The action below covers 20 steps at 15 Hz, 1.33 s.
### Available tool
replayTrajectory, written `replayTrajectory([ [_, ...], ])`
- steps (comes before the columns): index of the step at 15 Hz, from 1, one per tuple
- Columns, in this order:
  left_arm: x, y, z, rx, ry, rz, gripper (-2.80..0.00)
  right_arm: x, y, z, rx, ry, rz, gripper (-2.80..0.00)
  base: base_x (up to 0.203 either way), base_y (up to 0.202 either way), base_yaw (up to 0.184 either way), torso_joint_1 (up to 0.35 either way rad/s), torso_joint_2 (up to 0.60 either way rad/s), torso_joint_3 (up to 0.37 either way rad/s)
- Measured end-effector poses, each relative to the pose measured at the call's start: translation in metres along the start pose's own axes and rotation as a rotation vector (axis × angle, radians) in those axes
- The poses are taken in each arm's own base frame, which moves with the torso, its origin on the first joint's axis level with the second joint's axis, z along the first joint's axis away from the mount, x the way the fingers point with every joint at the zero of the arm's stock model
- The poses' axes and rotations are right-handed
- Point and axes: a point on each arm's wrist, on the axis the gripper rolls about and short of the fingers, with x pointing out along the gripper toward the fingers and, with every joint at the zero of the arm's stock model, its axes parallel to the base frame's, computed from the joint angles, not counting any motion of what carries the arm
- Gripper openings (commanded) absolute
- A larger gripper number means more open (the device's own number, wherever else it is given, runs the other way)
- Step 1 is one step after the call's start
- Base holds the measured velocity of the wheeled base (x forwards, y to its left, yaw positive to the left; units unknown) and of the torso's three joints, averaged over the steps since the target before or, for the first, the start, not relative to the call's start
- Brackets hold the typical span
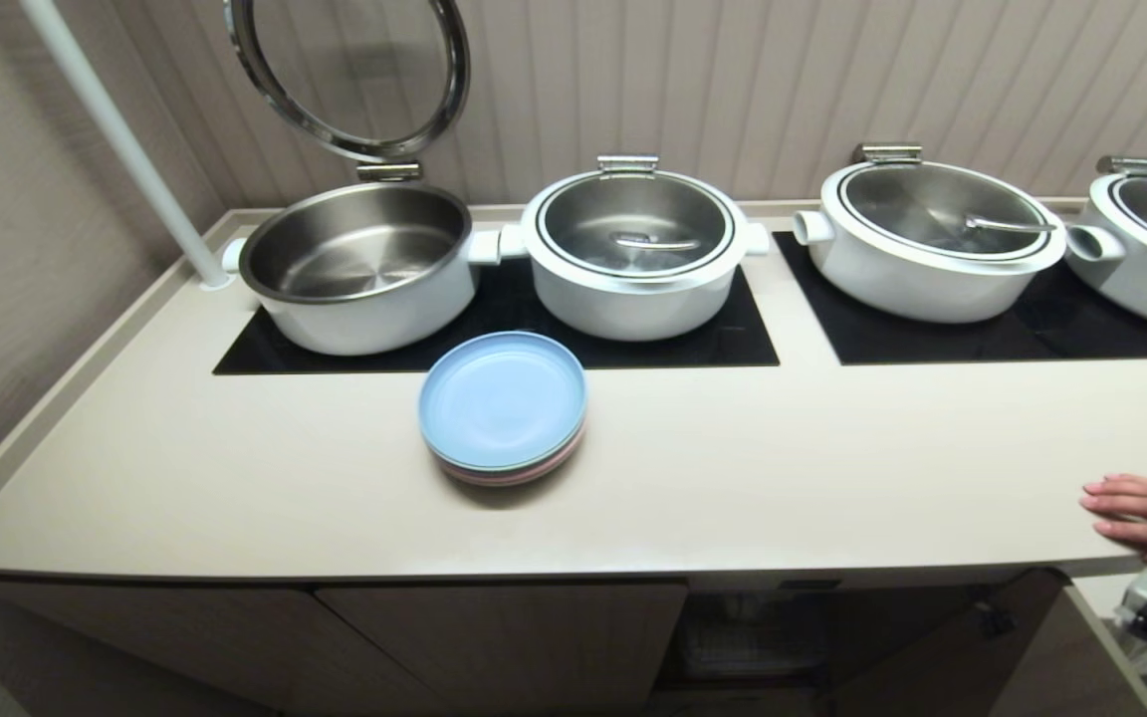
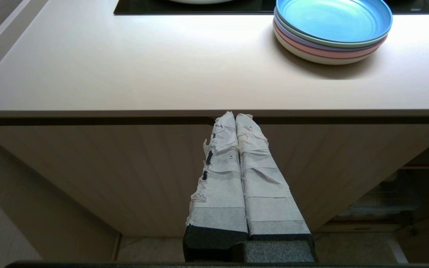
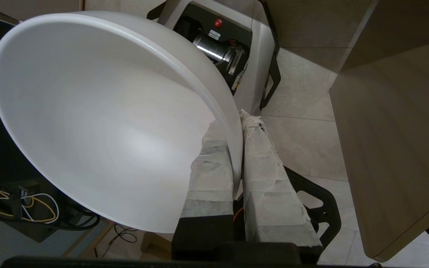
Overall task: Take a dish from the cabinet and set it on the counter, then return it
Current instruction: Put it back into the cabinet
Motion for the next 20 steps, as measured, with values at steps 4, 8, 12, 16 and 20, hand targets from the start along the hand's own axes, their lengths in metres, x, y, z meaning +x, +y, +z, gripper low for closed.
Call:
replayTrajectory([
  [4,0.0,0.0,0.0,0.0,0.0,0.0,-2.8,0.0,0.0008,-0.0016,-0.004,0.015,0.004,-2.8,0.0,0.0,0.0,0.0,0.0,0.0],
  [8,0.0,0.0,0.0,0.0,0.0,0.0,-2.8,-0.0001,0.0014,-0.0031,-0.008,0.024,0.007,-2.8,0.0,0.0,0.0,0.0,0.0,0.0],
  [12,0.0,0.0,0.0,0.0,0.0,0.0,-2.8,-0.0002,0.0015,-0.0037,-0.008,0.025,0.007,-2.8,0.0,0.0,0.0,0.0,0.0,0.0],
  [16,0.0,0.0,0.0,0.0,0.0,0.0,-2.8,0.0001,0.0027,-0.0049,-0.021,0.037,0.011,-2.8,0.0,0.0,0.0,0.0,0.0,0.0],
  [20,0.0,0.0,0.0,0.0,0.0,0.0,-2.8,-0.005,0.0053,-0.0079,-0.03,0.095,0.02,-2.8,0.0,0.0,0.0,0.0,0.0,0.0],
])
